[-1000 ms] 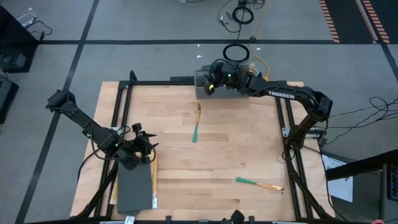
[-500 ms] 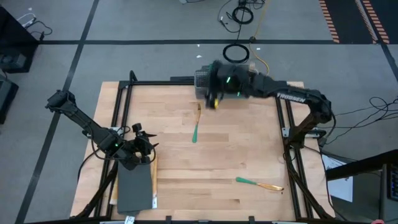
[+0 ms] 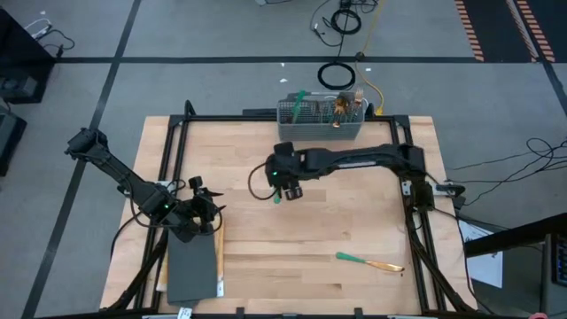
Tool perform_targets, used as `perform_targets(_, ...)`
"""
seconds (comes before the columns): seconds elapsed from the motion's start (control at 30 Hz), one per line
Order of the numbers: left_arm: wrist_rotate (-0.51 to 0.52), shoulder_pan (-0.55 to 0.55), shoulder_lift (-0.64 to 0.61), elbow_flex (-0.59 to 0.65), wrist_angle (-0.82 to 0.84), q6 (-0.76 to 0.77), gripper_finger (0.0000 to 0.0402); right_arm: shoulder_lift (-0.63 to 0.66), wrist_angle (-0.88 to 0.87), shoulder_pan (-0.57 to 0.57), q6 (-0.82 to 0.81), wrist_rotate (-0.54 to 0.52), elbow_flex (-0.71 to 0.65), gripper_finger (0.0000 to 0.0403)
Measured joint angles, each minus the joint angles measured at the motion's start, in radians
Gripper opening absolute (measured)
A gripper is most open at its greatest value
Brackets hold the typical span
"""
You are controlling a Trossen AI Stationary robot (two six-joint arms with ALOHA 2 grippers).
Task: Sort silverware
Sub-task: Put the green knife into the gray silverware holder
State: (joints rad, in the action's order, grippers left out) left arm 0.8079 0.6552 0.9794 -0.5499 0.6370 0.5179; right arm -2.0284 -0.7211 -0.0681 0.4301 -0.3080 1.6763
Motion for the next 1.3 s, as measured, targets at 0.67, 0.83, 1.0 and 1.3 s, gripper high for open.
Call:
perform_targets(0.67, 0.008, 0.000, 0.000, 0.000, 0.000, 0.000, 0.0190, -0.118, 0.137, 0.011, -0.346, 0.207, 0.014, 0.0212)
perform_targets(0.83, 0.008, 0.000, 0.000, 0.000, 0.001, 0.001, 0.0190, -0.176, 0.152, 0.024, -0.361, 0.213, 0.014, 0.0212)
perform_targets(1.0, 0.004, 0.000, 0.000, 0.000, 0.001, 0.001, 0.0190, -0.199, 0.013, 0.027, -0.457, 0.209, 0.014, 0.0212)
perform_targets(1.3, -0.008, 0.000, 0.000, 0.000, 0.002, 0.000, 0.0190, -0.177, -0.318, 0.087, -0.629, 0.203, 0.014, 0.0212)
